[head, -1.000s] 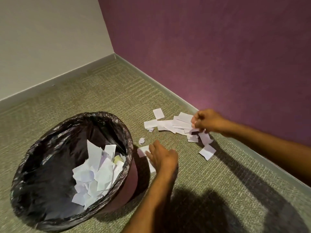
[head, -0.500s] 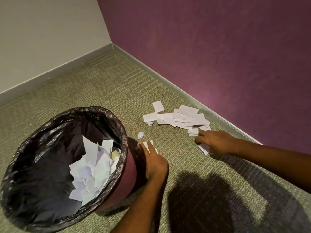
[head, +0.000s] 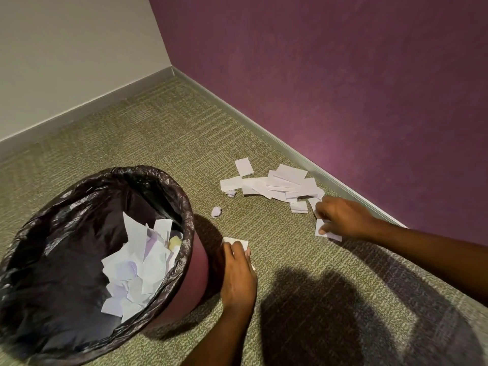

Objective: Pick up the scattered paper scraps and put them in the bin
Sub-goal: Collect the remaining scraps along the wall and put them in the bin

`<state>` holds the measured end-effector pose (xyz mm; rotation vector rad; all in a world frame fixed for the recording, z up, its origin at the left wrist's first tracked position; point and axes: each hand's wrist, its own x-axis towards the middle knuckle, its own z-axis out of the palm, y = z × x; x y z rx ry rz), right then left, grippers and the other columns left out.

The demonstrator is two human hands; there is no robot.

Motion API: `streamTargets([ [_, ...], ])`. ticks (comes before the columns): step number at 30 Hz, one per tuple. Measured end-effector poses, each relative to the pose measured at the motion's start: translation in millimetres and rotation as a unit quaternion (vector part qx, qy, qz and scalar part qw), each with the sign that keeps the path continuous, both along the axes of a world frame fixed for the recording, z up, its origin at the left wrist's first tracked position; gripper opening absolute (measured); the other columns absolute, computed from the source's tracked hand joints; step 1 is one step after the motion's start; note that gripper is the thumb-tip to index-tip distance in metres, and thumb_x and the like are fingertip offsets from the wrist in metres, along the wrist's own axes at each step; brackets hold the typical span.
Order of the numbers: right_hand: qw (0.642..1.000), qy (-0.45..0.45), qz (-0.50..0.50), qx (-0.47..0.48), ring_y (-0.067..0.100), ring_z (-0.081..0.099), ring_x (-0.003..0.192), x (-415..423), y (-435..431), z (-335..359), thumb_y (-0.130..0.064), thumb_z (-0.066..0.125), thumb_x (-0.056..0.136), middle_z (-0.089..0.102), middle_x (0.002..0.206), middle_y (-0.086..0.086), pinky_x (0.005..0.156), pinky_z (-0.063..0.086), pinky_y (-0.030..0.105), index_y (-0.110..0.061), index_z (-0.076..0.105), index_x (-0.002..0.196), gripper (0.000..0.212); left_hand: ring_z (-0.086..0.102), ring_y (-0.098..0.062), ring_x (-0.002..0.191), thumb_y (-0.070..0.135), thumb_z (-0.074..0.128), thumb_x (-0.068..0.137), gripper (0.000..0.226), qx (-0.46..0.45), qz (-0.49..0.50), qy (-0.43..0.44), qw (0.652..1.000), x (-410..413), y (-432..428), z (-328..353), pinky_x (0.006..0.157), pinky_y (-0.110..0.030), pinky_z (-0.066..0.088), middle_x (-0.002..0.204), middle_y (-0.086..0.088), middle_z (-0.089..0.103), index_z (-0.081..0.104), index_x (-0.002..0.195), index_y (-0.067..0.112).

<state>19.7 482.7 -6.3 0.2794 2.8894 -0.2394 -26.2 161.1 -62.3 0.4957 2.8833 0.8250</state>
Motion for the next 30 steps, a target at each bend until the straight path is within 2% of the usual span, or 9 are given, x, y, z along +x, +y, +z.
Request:
streamTargets([
  [3,0.996,0.024,-0.075,-0.031,0.018,0.056,0.093,0,7,-5,-0.037,0.093,0.078,0.052,0.103,-0.007,0.073,0.055,0.039,-0.027,0.063,0.09,0.034,0.067,-0.035,0.104,0.035,0.038,0.113,0.024,0.03,-0.022,0.0,0.999,-4,-3,-8,0.076,-0.037,0.051,0.151,-0.019,0.042,0.047,0.116,0.012],
  [8,0.982,0.048,-0.165,-0.072,0.023,0.057,0.09,-5,13,-12,-0.032,0.096,0.075,0.051,0.102,-0.002,0.074,0.056,0.042,-0.02,0.064,0.086,0.036,0.056,-0.031,0.132,0.04,0.031,0.111,0.034,0.061,-0.049,0.011,0.997,-6,-2,-16,0.094,-0.037,0.052,0.173,-0.019,0.023,0.047,0.116,0.01],
  [12,0.98,0.039,-0.178,-0.084,0.023,0.06,0.083,-8,17,-19,-0.028,0.097,0.074,0.056,0.094,-0.002,0.074,0.058,0.043,-0.019,0.062,0.083,0.038,0.053,-0.034,0.136,0.03,0.038,0.114,0.022,0.07,-0.054,0.015,0.996,-10,-1,-23,0.105,-0.038,0.05,0.166,-0.019,0.03,0.046,0.118,0.01],
  [16,0.967,0.05,-0.214,-0.131,0.026,0.063,0.081,-11,17,-19,-0.008,0.095,0.072,0.062,0.088,0.0,0.067,0.051,0.037,-0.017,0.061,0.079,0.035,0.046,-0.039,0.139,0.016,0.049,0.11,0.028,0.016,-0.059,0.032,0.998,-19,0,-28,0.115,-0.054,0.045,0.15,-0.02,0.043,0.054,0.135,0.003],
  [19,0.952,0.054,-0.241,-0.183,0.022,0.06,0.075,-12,16,-18,0.0,0.092,0.072,0.067,0.084,-0.001,0.062,0.046,0.034,-0.018,0.062,0.081,0.036,0.046,-0.037,0.127,0.014,0.055,0.107,0.023,0.018,-0.039,0.02,0.999,-27,2,-25,0.106,-0.055,0.045,0.134,-0.019,0.05,0.058,0.127,0.004],
  [23,0.949,0.05,-0.234,-0.206,0.022,0.062,0.077,-10,13,-16,-0.002,0.088,0.075,0.067,0.088,0.0,0.062,0.045,0.034,-0.02,0.059,0.089,0.037,0.048,-0.025,0.097,0.027,0.049,0.111,0.013,0.012,-0.054,0.062,0.997,-34,3,-29,0.088,-0.05,0.05,0.108,-0.007,0.045,0.051,0.107,0.014],
  [26,0.944,0.046,-0.234,-0.226,0.018,0.06,0.079,-10,8,-13,-0.007,0.091,0.076,0.066,0.092,0.001,0.065,0.045,0.035,-0.019,0.055,0.1,0.045,0.044,-0.022,0.093,0.034,0.044,0.111,0.019,-0.017,-0.059,0.079,0.995,-36,3,-32,0.087,-0.051,0.048,0.101,-0.002,0.043,0.045,0.098,0.02],
  [28,0.932,0.048,-0.249,-0.258,0.017,0.057,0.077,-13,4,-11,-0.007,0.09,0.079,0.064,0.092,0.0,0.065,0.045,0.035,-0.018,0.054,0.106,0.047,0.046,-0.026,0.091,0.03,0.05,0.109,0.018,-0.012,-0.059,0.077,0.995,-37,6,-30,0.087,-0.054,0.048,0.096,-0.006,0.047,0.046,0.095,0.019],
  [30,0.916,0.049,-0.272,-0.291,0.017,0.057,0.077,-19,0,-10,-0.009,0.088,0.083,0.062,0.092,0.001,0.067,0.046,0.034,-0.018,0.059,0.11,0.041,0.048,-0.026,0.083,0.03,0.057,0.106,0.023,0.003,-0.063,0.09,0.994,-40,10,-26,0.082,-0.051,0.048,0.087,-0.008,0.052,0.05,0.09,0.016],
])
